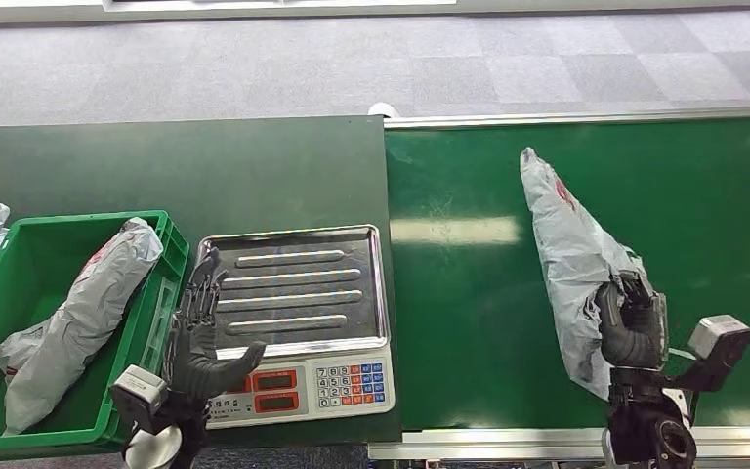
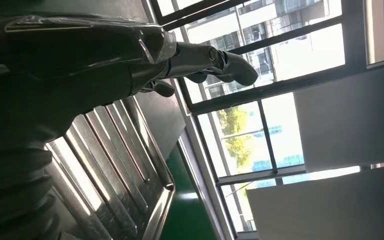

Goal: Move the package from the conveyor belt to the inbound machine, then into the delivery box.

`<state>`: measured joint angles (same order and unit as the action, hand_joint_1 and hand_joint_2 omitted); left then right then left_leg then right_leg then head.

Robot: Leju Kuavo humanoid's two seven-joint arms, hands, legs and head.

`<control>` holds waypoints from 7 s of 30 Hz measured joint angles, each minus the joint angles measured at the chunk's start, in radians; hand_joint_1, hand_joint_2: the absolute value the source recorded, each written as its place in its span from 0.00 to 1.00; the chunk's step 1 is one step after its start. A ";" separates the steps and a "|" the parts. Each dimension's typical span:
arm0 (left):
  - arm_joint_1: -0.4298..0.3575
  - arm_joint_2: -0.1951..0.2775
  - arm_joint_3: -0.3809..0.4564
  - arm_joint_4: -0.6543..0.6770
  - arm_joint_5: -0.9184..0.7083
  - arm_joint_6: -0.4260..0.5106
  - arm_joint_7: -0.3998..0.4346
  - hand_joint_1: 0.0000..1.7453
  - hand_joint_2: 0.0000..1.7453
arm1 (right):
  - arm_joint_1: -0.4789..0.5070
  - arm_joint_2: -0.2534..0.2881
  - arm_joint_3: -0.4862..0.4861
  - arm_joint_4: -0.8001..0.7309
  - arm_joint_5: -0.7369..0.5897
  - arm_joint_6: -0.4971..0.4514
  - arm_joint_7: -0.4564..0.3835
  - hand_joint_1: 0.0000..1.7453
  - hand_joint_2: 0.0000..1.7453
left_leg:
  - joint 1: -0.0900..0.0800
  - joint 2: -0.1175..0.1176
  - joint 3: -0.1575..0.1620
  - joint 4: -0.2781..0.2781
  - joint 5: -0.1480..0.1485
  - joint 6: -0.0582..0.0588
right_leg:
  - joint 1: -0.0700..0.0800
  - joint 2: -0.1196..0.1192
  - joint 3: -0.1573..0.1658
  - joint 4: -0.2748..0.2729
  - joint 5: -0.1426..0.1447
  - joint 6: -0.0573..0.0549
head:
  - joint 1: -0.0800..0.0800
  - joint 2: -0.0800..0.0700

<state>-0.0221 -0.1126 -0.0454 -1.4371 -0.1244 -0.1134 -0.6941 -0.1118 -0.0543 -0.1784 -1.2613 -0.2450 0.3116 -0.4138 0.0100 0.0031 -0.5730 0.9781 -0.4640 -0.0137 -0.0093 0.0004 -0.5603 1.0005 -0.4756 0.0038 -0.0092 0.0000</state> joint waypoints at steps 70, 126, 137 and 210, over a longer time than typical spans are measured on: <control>-0.123 -0.055 0.008 -0.023 0.175 0.173 0.000 0.00 1.00 | -0.613 0.271 1.235 0.713 0.915 0.016 -0.091 1.00 1.00 | 0.001 0.000 0.000 0.000 0.002 -0.001 | 0.002 0.000 0.000 0.000 0.000 -0.001 | 0.000 0.000; -0.053 -0.052 0.022 -0.046 0.156 0.191 0.000 0.00 1.00 | -0.436 0.182 1.156 0.023 0.591 -0.244 -0.157 0.00 1.00 | 0.001 0.000 0.000 0.000 0.002 -0.001 | 0.002 0.000 0.000 0.000 0.000 -0.001 | 0.000 0.000; 0.028 -0.050 0.081 -0.128 0.156 0.180 -0.001 0.00 1.00 | -0.319 0.059 0.860 0.015 0.540 -0.523 -0.117 0.00 1.00 | 0.000 -0.002 -0.001 0.000 0.001 0.000 | 0.000 -0.001 0.000 0.000 0.000 0.000 | 0.001 0.000; -0.152 0.014 -0.216 0.214 -0.896 0.318 0.593 0.93 1.00 | -0.028 -0.005 0.250 0.132 0.674 -0.457 0.086 0.00 1.00 | 0.000 -0.003 0.006 0.000 0.000 0.002 | 0.000 -0.003 0.008 -0.001 0.000 0.000 | 0.000 0.000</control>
<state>-0.1745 -0.0990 -0.2617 -1.2229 -1.0209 0.2050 -0.1014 -0.1397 -0.0588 0.0717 -1.1288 0.4287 -0.1455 -0.3275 0.0098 0.0003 -0.5671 0.9780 -0.4643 -0.0121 -0.0093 -0.0023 -0.5521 0.9995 -0.4757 0.0040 -0.0092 0.0000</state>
